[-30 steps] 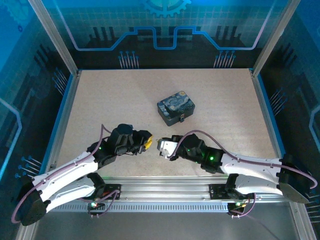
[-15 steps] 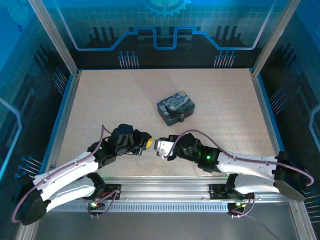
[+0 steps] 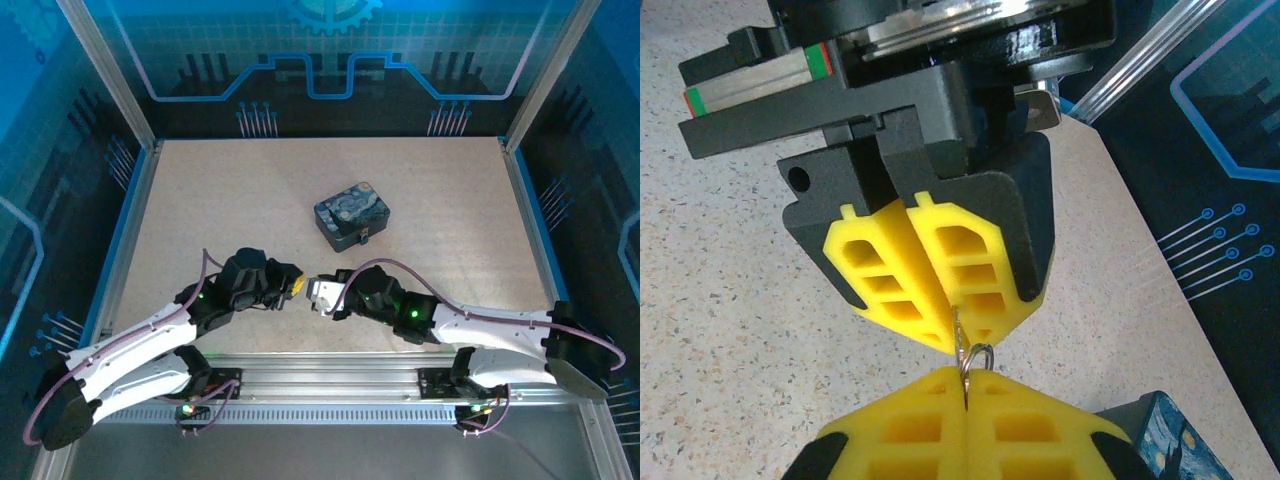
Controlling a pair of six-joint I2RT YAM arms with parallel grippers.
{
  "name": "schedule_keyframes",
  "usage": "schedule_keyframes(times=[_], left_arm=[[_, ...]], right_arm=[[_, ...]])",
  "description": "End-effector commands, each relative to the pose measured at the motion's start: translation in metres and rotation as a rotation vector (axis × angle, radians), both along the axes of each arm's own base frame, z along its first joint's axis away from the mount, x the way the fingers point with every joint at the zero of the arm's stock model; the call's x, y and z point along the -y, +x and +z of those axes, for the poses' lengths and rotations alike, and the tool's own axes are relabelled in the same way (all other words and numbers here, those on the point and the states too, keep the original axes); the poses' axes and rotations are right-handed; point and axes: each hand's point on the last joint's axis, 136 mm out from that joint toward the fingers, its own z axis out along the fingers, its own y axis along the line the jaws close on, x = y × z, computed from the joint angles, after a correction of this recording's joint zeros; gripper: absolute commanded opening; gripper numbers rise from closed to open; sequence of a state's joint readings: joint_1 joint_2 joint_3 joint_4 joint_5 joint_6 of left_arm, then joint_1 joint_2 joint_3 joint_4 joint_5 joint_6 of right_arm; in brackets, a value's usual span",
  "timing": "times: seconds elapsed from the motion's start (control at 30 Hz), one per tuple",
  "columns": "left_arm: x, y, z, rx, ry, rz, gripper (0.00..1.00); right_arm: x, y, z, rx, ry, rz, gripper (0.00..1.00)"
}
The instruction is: Unlock the padlock with the key
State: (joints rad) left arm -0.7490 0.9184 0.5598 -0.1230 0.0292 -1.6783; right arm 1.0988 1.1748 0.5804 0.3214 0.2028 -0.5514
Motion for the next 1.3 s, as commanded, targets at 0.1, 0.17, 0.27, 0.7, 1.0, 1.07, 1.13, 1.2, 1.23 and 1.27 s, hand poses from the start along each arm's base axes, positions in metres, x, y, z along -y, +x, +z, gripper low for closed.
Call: schedule_keyframes(times=[0.1,0.17,0.27,0.7,1.0,1.07,1.13,1.2,1.23,1.27], left_arm=[[0.008,-0.004,0.004,-0.003,-0.037,-0.029,0.16],[0.008,-0.004,0.004,-0.001,-0.035,-0.029,0.18],[0.007,-0.003,0.003,-0.005,-0.033,-0.025,0.20],[-0.001,-0.005,-0.008,-0.034,-0.002,0.009,0.40],[-0.003,-0.007,-0.014,-0.047,0.005,0.014,0.47],[-0.003,-0.006,-0.013,-0.046,0.003,0.014,0.46],[-0.002,-0.006,-0.013,-0.046,0.002,0.012,0.46],[-0.001,-0.006,-0.012,-0.045,-0.001,0.009,0.45],[-0.001,-0.006,-0.012,-0.046,-0.003,0.009,0.44],[0.000,-0.006,-0.012,-0.045,-0.004,0.007,0.44]], right_arm=[[-0.009,-0.001,0.010,0.013,0.018,0.013,0.02],[-0.009,-0.001,0.010,0.012,0.017,0.015,0.02],[-0.009,-0.002,0.009,0.010,0.015,0.017,0.02],[0.004,-0.003,0.002,0.014,0.000,-0.010,0.01],[0.011,-0.006,-0.003,0.000,-0.004,-0.018,0.01],[0.010,-0.006,-0.003,-0.005,-0.002,-0.011,0.01],[0.007,-0.007,-0.003,-0.009,-0.002,-0.004,0.01],[0.003,-0.005,-0.002,-0.008,0.000,-0.002,0.01],[0.002,-0.005,-0.002,-0.007,0.003,-0.002,0.01],[0.000,-0.004,-0.001,-0.004,0.007,-0.001,0.01]])
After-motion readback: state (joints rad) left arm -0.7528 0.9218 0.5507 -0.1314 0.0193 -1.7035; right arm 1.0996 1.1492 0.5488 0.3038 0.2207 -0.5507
